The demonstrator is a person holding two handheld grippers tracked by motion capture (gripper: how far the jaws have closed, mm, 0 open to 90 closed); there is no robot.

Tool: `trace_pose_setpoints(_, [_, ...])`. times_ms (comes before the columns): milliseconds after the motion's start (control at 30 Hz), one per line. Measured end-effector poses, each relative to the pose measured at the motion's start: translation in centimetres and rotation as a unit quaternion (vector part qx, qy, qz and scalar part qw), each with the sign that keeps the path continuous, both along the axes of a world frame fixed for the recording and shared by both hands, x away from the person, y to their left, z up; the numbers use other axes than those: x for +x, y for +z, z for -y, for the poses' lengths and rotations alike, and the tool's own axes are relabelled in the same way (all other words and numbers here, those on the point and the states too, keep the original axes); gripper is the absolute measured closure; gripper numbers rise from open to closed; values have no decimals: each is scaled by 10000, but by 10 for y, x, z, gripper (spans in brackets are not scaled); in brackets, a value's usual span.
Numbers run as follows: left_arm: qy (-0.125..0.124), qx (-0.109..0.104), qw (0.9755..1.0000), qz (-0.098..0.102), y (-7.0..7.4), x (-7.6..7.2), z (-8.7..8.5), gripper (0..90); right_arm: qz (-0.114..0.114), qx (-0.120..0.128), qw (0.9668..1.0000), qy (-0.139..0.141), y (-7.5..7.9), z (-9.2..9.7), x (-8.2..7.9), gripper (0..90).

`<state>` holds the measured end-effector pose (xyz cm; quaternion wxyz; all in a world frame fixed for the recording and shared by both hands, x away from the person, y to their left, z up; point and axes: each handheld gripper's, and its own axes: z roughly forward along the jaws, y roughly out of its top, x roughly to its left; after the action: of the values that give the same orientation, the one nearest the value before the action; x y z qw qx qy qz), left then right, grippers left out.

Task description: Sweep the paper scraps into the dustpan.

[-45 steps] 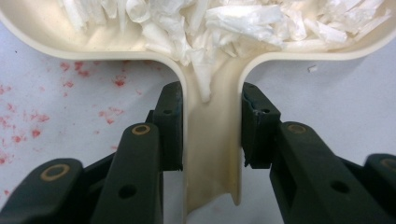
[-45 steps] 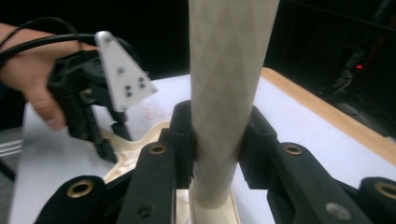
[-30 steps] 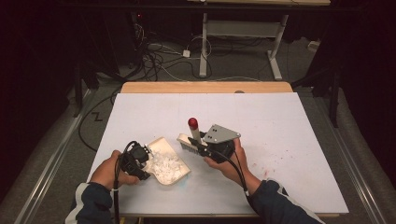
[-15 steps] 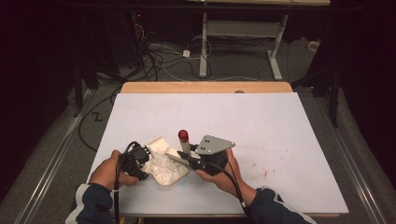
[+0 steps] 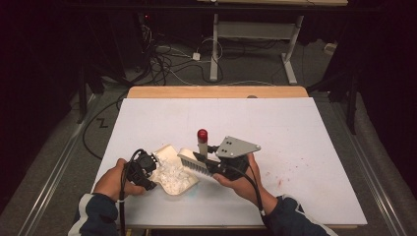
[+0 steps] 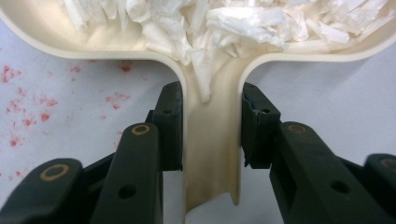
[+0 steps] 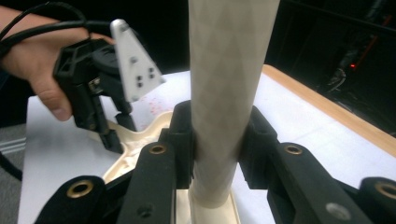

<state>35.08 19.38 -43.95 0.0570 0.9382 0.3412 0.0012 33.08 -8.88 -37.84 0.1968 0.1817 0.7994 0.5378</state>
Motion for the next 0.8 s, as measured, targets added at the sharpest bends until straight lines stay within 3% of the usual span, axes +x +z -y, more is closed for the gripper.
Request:
trace_pose_setpoints(367, [99, -69, 9999, 60, 0, 1, -4, 631, 5, 130, 9994, -305, 18, 44, 7, 713])
trace_pose_setpoints(567, [246, -178, 9995, 105, 3, 2, -10, 631, -83, 61, 9992, -392, 22, 78, 7, 713])
trace_pose_setpoints(800, [409, -290, 9987, 126, 4, 5, -16, 631, -163, -207, 9989, -390, 20, 117, -2, 713])
